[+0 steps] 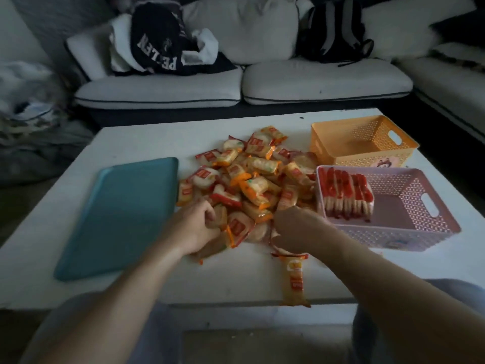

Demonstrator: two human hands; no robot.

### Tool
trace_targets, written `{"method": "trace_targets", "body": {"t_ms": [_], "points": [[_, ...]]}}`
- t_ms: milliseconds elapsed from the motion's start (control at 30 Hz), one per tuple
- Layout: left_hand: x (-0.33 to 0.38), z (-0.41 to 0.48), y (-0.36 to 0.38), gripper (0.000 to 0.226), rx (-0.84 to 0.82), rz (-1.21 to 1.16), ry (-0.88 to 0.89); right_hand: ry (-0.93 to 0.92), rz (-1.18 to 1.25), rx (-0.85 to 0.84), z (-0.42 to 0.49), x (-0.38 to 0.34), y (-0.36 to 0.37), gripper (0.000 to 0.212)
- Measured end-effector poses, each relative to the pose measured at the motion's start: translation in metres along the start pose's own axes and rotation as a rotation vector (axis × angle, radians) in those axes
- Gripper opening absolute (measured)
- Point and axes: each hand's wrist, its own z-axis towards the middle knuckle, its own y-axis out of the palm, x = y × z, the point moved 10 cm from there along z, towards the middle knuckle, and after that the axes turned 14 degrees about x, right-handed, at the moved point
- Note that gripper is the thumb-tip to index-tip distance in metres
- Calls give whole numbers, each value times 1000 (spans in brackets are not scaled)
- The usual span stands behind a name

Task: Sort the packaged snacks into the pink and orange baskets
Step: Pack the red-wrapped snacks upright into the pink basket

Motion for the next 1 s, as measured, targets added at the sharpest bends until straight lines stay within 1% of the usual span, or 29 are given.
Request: {"method": "trace_targets", "body": {"t_ms": [67,100,133,167,200,333,433,533,600,667,733,767,800,833,867,900,933,1000], "points": [[-12,-4,3,51,-80,103,-27,90,-34,-6,1,6,13,39],[-18,-5,7,60,-120,153,-31,135,-43,-20,2,10,21,43],[-23,-5,11,68,-152,180,-23,166,-49,-37,4,13,30,47],[-25,-5,15,73,-173,178,-4,182,-48,-51,5,14,37,51],[-24,-5,18,72,-184,158,29,186,-49,-58,7,15,43,57],[-2,-7,27,52,-158,173,213,190,-56,-22,17,18,51,89],[3,-9,32,44,-166,176,225,188,-52,94,24,20,44,96],[-2,-4,28,42,-113,184,198,184,7,197,30,19,36,88],[-10,1,24,43,-86,189,154,188,44,204,33,19,32,80],[-15,3,23,44,-88,169,117,213,56,203,35,23,23,66],[-6,4,19,42,-54,115,157,262,126,176,38,31,14,52],[3,5,15,42,-13,74,195,293,206,141,38,35,11,49],[14,4,11,42,33,41,234,330,344,106,39,37,9,46],[24,4,10,44,74,38,264,383,533,83,39,39,6,44],[33,4,12,48,107,70,287,459,723,79,38,42,5,41],[40,5,18,53,124,132,298,557,861,83,34,48,5,39],[43,7,27,59,117,214,286,643,929,77,29,52,7,40],[45,12,45,75,61,364,221,756,983,29,20,54,12,43]]}}
